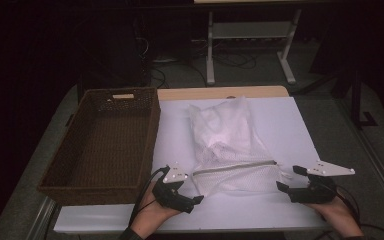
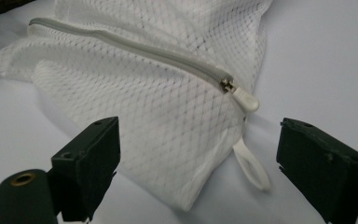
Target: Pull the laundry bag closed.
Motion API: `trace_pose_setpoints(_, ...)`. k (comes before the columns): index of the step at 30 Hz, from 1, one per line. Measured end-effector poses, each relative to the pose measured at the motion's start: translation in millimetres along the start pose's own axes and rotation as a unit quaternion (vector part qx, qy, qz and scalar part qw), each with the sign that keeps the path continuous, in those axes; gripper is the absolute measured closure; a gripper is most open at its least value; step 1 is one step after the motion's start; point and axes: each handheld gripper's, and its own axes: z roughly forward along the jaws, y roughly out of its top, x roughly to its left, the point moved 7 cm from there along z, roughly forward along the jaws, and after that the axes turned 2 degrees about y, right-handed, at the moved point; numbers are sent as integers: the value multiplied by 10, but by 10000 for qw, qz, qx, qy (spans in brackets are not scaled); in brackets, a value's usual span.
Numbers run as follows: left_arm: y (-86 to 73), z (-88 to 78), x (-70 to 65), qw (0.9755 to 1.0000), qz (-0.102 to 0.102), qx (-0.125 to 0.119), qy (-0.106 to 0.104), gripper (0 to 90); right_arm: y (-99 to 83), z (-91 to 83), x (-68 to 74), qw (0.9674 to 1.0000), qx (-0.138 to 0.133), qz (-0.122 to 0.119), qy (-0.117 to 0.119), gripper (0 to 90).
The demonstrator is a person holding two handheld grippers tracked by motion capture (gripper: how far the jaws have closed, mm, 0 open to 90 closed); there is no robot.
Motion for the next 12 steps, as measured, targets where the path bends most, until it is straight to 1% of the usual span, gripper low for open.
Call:
trace_pose_setpoints(5,-62,-44,-6,10000,-36,-45,51,127,-93,-79,25,10000,57,26,-29,121)
trace_pose_setpoints(12,-68,-28,6,10000,21,19,89,127,-100,-87,2,10000,51,50,-31,121)
